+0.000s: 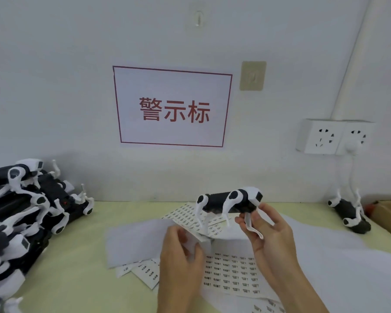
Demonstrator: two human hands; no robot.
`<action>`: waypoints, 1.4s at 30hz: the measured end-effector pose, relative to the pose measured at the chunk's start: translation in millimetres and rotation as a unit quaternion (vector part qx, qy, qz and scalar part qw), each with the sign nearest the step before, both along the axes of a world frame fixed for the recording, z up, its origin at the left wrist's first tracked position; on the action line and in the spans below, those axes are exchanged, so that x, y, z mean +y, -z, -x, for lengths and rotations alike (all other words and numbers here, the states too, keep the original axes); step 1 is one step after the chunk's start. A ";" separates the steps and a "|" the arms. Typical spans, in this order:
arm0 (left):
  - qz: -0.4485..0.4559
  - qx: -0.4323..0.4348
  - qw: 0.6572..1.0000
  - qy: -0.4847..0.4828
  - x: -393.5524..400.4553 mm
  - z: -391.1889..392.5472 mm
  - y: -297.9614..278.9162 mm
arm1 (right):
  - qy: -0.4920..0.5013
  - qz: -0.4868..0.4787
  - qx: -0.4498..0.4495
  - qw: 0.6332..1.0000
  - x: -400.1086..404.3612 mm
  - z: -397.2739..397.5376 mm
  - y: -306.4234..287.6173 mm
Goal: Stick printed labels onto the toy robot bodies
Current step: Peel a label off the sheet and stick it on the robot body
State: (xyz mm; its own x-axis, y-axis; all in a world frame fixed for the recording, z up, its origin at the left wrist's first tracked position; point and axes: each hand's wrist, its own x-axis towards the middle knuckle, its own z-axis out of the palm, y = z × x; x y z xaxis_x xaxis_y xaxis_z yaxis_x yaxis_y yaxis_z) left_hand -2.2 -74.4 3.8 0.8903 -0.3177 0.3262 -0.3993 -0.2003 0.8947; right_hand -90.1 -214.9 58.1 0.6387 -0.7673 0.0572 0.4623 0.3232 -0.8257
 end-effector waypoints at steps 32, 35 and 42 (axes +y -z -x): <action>0.416 0.277 0.854 0.145 2.4 0.0 -14.0 | -0.157 0.365 0.268 0.877 1.9 9.7 -11.5; 0.409 0.278 0.857 0.142 2.9 -1.0 -12.6 | -0.136 0.361 0.252 0.888 3.1 7.4 -10.0; 0.390 0.273 0.865 0.160 2.2 0.7 -14.3 | -0.138 0.345 0.232 0.899 -2.1 9.0 -6.2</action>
State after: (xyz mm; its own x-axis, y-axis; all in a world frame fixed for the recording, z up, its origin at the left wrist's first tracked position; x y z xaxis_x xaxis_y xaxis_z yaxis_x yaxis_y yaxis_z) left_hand -2.9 -72.2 18.1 0.8869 -0.4483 0.1114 0.2013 0.5922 0.7803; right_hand -99.1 -217.0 64.3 0.8774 -0.4598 0.1368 -0.0032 -0.2908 -0.9568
